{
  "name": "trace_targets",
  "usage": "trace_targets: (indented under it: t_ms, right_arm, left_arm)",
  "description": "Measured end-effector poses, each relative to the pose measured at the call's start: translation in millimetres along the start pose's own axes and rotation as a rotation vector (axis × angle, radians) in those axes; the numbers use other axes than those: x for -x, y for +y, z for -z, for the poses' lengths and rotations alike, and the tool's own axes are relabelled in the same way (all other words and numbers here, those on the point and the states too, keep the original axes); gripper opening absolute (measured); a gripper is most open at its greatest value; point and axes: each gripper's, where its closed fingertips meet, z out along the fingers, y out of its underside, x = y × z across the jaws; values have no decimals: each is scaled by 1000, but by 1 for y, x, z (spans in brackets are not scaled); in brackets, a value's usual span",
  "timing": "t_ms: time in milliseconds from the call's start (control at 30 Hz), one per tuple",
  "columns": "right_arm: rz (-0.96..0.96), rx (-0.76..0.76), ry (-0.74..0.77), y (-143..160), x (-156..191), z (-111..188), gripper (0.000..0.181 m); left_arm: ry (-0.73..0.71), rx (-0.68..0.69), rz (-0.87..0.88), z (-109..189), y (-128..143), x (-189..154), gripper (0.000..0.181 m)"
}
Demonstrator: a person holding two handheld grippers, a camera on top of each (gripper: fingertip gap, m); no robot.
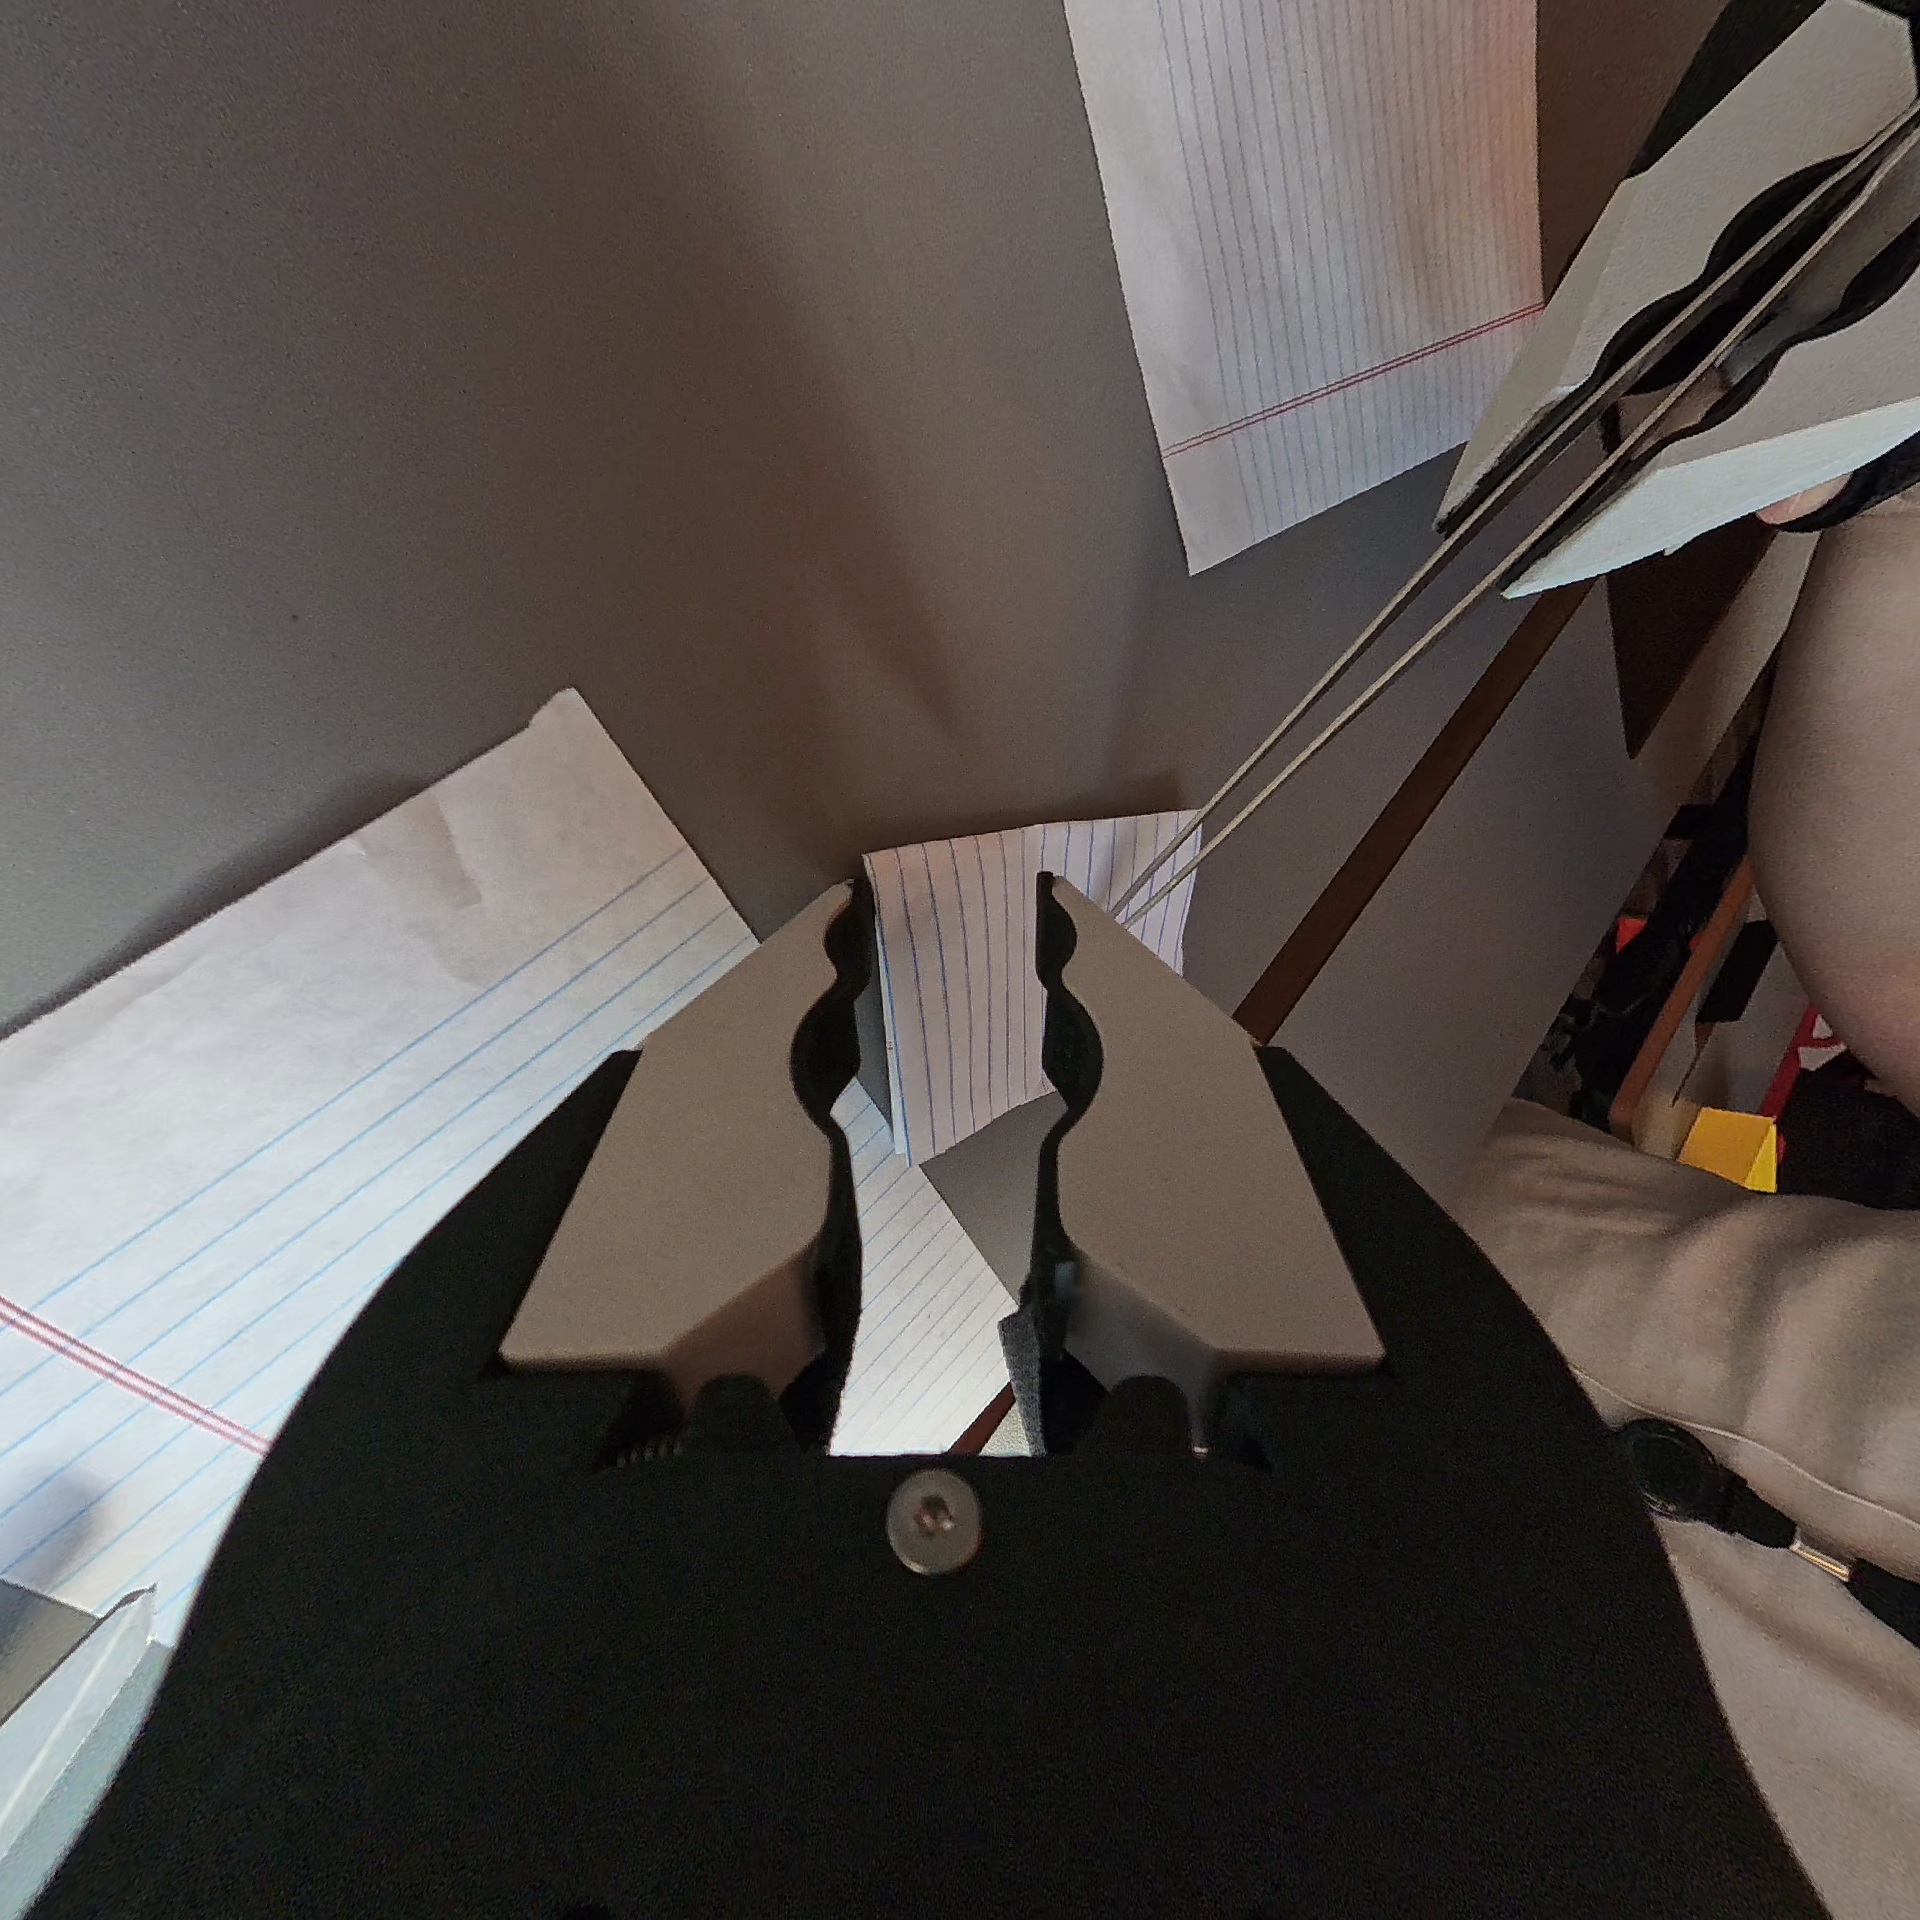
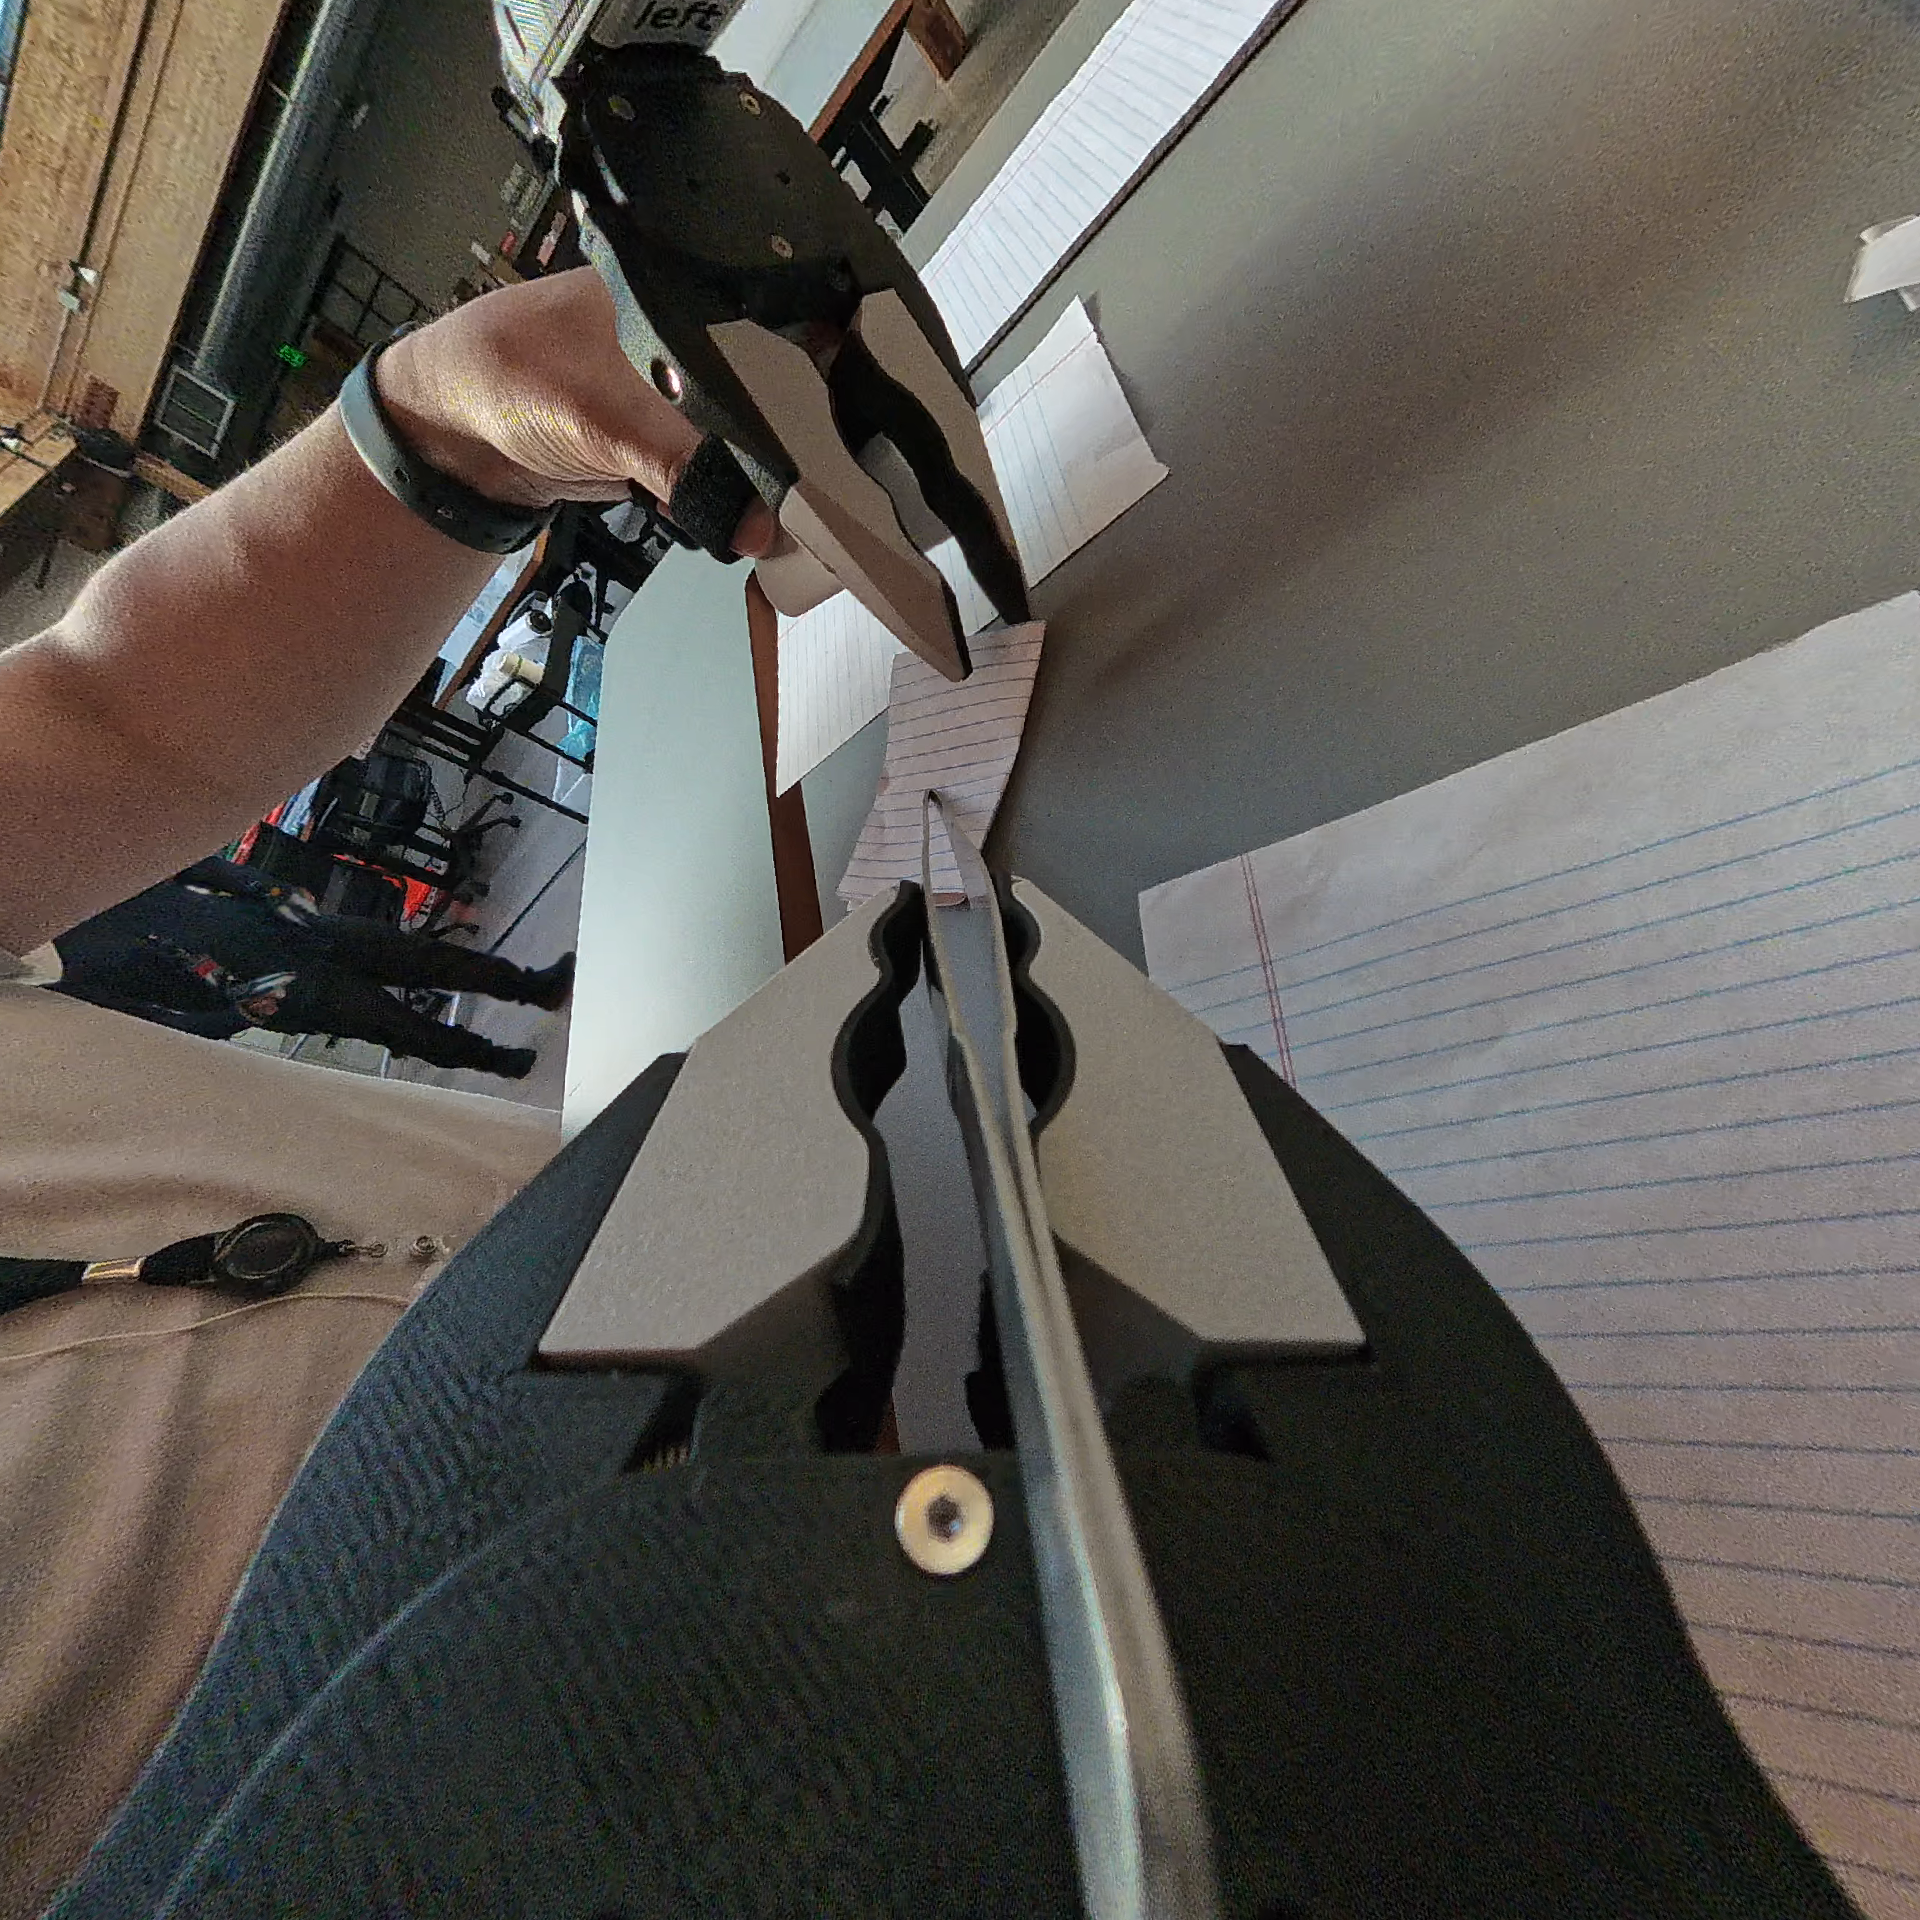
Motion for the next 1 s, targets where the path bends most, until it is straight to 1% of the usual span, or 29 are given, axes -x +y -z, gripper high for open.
trace_targets:
  t_ms: [67,100,133,167,233,267,333,433,500,567,633,767,867,1000]
  right_arm:
    - [1,-9,3,1,0,0,13]
    - [6,-14,5,2,1,1,13]
    - [11,-17,7,2,1,1,13]
    - [15,-20,8,3,1,2,13]
    - [19,-27,10,5,1,2,13]
    - [19,-31,10,5,1,3,13]
    - [20,-37,7,5,1,4,14]
    - [-27,-51,-25,-1,5,4,14]
    - [-29,-19,-9,-3,1,1,13]
    - [-83,-4,-27,-8,-4,-2,12]
    - [-142,4,-38,-10,-9,-2,12]
    - [-227,-37,-40,-9,-19,3,12]
    - [-222,-64,-35,-9,-19,6,12]
    - [-223,-80,1,-10,-21,9,12]
  left_arm:
    - [49,-30,-2,1,-1,-7,29]
    - [103,-49,-4,2,-1,-16,19]
    - [157,-66,-6,3,0,-25,16]
    - [178,-71,-16,2,2,-29,13]
    - [117,-42,-74,-5,12,-22,11]
    - [77,-18,-105,-9,17,-17,6]
    - [16,-13,-166,-12,20,-13,0]
    - [-79,-10,-301,-12,19,-14,0]
    - [-135,26,-398,-12,19,-14,0]
    - [-178,66,-474,-12,18,-14,0]
    - [-201,94,-530,-12,16,-14,0]
    - [-262,102,-626,-9,11,-15,0]
    - [-339,110,-722,-6,9,-15,0]
    - [-416,173,-803,-6,8,-10,0]
